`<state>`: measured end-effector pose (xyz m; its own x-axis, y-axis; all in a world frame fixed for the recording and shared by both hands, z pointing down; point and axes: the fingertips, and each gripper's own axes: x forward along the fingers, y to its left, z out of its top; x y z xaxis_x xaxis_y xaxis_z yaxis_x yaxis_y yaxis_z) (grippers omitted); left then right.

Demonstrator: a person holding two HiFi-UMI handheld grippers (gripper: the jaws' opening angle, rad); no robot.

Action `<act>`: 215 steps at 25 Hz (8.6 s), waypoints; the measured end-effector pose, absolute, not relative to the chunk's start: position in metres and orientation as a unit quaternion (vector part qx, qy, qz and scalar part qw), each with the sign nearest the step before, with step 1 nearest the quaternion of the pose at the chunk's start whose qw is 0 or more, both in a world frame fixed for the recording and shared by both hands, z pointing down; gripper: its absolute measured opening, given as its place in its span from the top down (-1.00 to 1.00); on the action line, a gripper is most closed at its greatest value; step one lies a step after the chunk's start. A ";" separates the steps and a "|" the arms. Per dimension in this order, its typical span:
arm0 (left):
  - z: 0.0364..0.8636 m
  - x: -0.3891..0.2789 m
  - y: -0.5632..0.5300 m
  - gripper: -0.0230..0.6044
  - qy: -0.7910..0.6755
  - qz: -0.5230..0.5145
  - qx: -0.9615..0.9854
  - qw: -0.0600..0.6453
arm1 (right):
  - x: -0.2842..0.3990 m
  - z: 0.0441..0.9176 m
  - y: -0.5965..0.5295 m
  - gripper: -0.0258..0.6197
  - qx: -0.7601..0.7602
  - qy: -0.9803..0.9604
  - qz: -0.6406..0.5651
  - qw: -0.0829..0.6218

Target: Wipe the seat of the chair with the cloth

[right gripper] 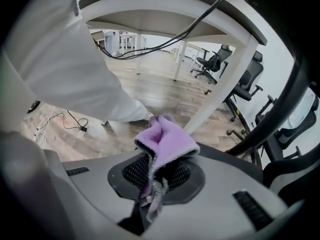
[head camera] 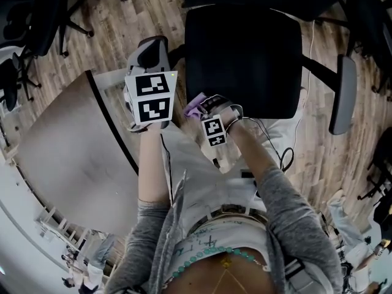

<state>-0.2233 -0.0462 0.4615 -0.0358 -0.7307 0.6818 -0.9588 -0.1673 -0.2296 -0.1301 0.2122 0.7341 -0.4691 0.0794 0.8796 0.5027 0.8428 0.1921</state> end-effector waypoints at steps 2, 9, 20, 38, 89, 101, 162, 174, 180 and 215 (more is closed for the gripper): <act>0.462 -0.222 -0.048 0.90 -0.624 0.356 0.677 0.160 | -0.128 0.734 0.211 0.77 -0.178 -0.827 -0.221 0.485; 0.462 -0.222 -0.047 0.90 -0.625 0.356 0.676 0.159 | -0.120 0.737 0.212 0.77 -0.183 -0.821 -0.230 0.489; 0.463 -0.222 -0.048 0.90 -0.625 0.358 0.676 0.159 | -0.093 0.743 0.211 0.77 -0.189 -0.817 -0.226 0.496; 0.462 -0.224 -0.048 0.90 -0.626 0.359 0.675 0.158 | -0.050 0.750 0.208 0.77 -0.186 -0.807 -0.213 0.518; 0.463 -0.224 -0.048 0.90 -0.625 0.360 0.674 0.161 | 0.077 0.758 0.181 0.77 -0.148 -0.783 -0.146 0.586; 0.465 -0.225 -0.048 0.90 -0.625 0.362 0.672 0.161 | 0.109 0.758 0.175 0.77 -0.133 -0.770 -0.138 0.608; 0.466 -0.231 -0.049 0.90 -0.625 0.369 0.671 0.154 | 0.166 0.708 0.121 0.77 0.027 -0.760 0.120 0.638; 0.467 -0.230 -0.049 0.90 -0.622 0.365 0.675 0.157 | 0.087 0.659 0.086 0.77 0.031 -0.801 0.132 0.583; 0.464 -0.235 -0.052 0.90 -0.621 0.364 0.677 0.153 | 0.057 0.627 0.072 0.77 0.054 -0.819 0.141 0.553; 0.431 -0.120 -0.017 0.90 -0.560 0.305 0.755 0.154 | -0.004 0.469 0.026 0.77 0.211 -0.896 0.119 0.371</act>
